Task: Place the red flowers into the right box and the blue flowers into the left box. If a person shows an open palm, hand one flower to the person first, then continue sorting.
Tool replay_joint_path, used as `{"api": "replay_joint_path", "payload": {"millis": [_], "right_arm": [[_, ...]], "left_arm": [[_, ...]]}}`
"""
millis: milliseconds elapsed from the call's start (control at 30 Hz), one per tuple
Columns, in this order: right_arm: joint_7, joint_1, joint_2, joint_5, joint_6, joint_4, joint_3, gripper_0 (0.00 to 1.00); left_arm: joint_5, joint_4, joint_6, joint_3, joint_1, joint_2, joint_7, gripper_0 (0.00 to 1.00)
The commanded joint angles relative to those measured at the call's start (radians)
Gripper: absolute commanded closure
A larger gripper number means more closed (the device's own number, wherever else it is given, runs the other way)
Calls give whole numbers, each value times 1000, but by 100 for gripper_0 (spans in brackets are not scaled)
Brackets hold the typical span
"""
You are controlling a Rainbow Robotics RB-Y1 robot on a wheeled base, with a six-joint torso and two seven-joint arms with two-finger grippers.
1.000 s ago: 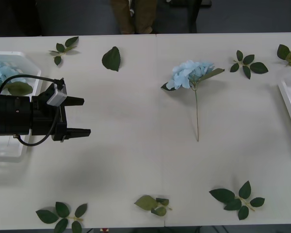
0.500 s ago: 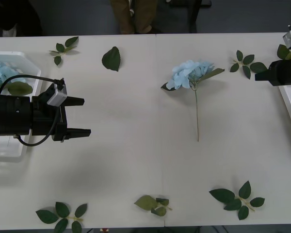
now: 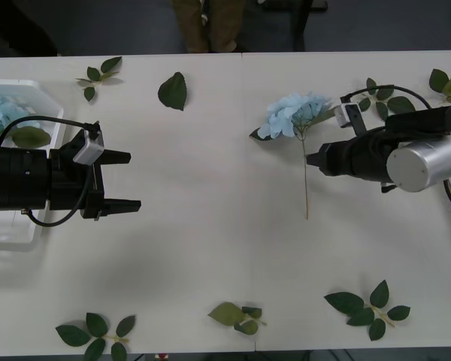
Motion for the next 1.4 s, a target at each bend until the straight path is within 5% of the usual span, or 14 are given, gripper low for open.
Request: {"api": "replay_joint_path", "payload": {"millis": [33, 500, 567, 633, 700, 1167, 1400], "right_arm": [[-25, -38, 90, 82, -13, -29, -2, 17], [-59, -143, 239, 281, -16, 158, -2, 19], [-62, -150, 253, 292, -16, 175, -2, 43], [-70, -159, 260, 301, -22, 190, -2, 86], [-76, -161, 260, 301, -27, 192, -2, 100], [-103, -159, 222, 281, -42, 172, -4, 100], [-112, -156, 93, 186, 24, 23, -4, 100]], "left_arm": [[0, -27, -10, -13, 16, -8, 56, 0], [0, -27, -10, -13, 16, -8, 56, 0], [0, -27, -10, -13, 16, -8, 56, 0], [0, -27, -10, -13, 16, -8, 56, 0], [0, -27, -10, -13, 16, -8, 56, 0], [0, -27, -10, -13, 16, -8, 56, 0], [0, -27, -10, -13, 16, -8, 56, 0]]}}
